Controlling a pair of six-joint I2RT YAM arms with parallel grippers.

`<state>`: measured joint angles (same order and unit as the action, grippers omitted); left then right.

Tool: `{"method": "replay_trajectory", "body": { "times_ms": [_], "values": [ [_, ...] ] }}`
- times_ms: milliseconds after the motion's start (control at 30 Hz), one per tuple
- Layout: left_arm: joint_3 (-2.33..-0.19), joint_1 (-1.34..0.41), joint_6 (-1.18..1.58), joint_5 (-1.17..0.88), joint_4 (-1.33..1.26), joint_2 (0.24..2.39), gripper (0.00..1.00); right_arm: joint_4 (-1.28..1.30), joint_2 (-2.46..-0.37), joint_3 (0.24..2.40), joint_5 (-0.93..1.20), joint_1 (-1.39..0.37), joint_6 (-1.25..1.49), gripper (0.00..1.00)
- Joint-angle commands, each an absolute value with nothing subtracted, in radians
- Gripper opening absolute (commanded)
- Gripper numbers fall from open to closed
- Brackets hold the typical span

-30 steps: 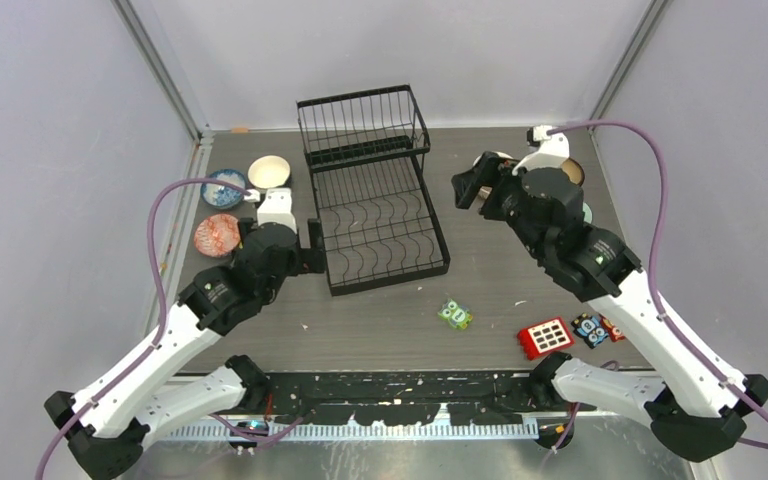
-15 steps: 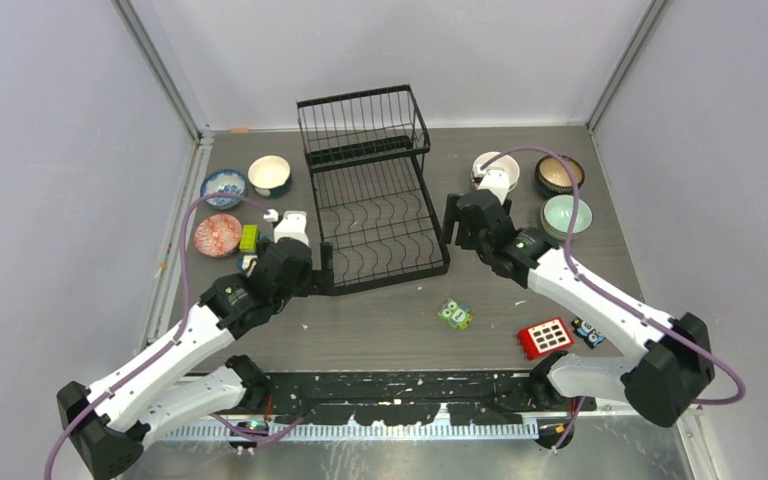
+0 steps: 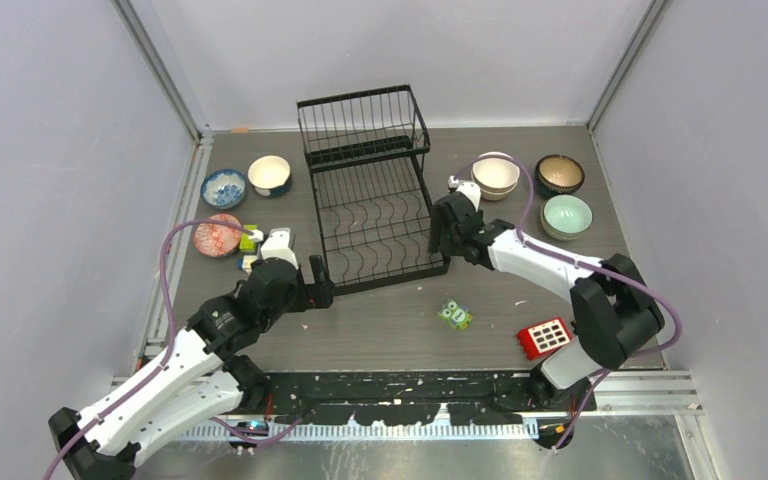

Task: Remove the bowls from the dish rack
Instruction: Move the dish rack to the center of the board.

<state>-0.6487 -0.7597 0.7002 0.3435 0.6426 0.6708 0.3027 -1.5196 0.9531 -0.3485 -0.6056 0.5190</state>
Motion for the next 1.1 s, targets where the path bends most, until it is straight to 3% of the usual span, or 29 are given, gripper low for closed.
{"method": "replay_trajectory", "body": {
  "times_ms": [0, 200, 533, 867, 967, 1067],
  "values": [
    [-0.638, -0.761, 0.732, 0.321, 0.609, 0.652, 0.99, 0.249, -1.570, 0.965, -0.351, -0.588, 0.517, 0.65],
    [-0.642, -0.761, 0.747, 0.318, 0.623, 0.641, 0.99, 0.252, -1.608, 0.956, -0.363, -0.572, 0.517, 0.43],
    [-0.648, -0.762, 0.731, 0.353, 0.631, 0.626, 0.99, 0.280, -1.587, 0.925, -0.417, -0.509, 0.541, 0.27],
    [-0.674, -0.761, 0.721, 0.380, 0.664, 0.644, 0.99, 0.309, -1.540, 0.910, -0.429, -0.446, 0.543, 0.27],
    [-0.698, -0.761, 0.701, 0.404, 0.685, 0.649, 0.99, 0.326, -1.505, 0.910, -0.437, -0.446, 0.537, 0.32],
    [-0.724, -0.761, 0.683, 0.430, 0.697, 0.658, 0.99, 0.340, -1.445, 0.912, -0.427, -0.446, 0.536, 0.46]
  ]
}}
